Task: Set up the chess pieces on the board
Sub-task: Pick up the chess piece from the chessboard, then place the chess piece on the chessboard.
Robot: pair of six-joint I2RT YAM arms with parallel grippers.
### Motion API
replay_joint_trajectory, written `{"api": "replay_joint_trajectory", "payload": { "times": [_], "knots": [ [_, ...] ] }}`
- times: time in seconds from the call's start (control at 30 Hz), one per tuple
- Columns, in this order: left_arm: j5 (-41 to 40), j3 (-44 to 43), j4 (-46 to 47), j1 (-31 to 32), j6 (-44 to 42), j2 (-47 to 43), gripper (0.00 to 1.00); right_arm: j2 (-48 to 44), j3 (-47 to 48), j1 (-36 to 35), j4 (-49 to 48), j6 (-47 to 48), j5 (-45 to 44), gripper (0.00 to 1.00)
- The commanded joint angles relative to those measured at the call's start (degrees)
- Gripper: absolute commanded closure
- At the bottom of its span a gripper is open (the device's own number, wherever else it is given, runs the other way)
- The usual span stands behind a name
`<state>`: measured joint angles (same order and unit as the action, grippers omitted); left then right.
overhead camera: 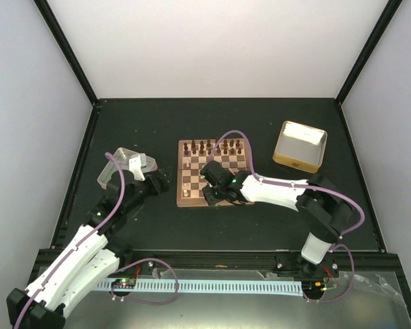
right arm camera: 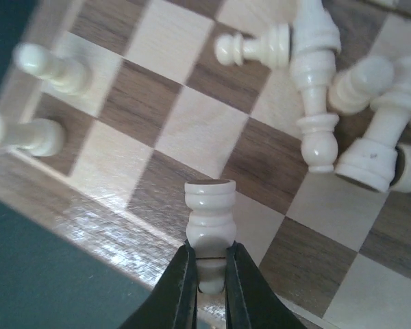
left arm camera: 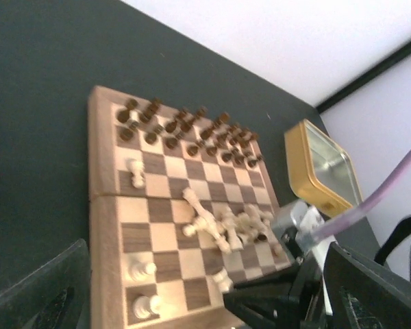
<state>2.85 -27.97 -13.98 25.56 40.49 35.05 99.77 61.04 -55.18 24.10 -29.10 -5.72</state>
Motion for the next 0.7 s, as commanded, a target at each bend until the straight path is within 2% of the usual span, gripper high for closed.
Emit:
{"api": "replay_joint_trajectory", "payload": {
  "times": [0.0,0.23,0.33,0.43,0.53,0.67],
  "knots": [
    [12.86,-1.28,4.87,-0.36,-2.17,3.50,0.04,-7.52,-2.79,2.85,-8.12,10.82,8.33,0.93],
    [32.51,-6.39,5.38,-0.34,-2.27,13.41,0.01,-16.17,-5.96,4.36,-14.16,24.33,20.80,0.93],
    [39.63,-8.83,6.58,-0.36,-0.26,18.29,0.03,-18.17,-7.14,4.34,-15.89,26.87,24.10,0.93],
    [44.25,-9.09,10.59,-0.34,3.47,20.87,0.08,-19.81,-8.47,4.32,-17.92,27.95,27.14,0.93],
    [43.85,-7.06,14.76,-0.35,6.27,21.24,0.24,-20.55,-9.31,4.36,-19.96,27.01,28.12,0.93],
    [43.57,-6.15,15.25,-0.35,6.67,21.65,0.36,-21.19,-9.79,4.31,-21.31,25.52,28.70,0.93]
  ]
}}
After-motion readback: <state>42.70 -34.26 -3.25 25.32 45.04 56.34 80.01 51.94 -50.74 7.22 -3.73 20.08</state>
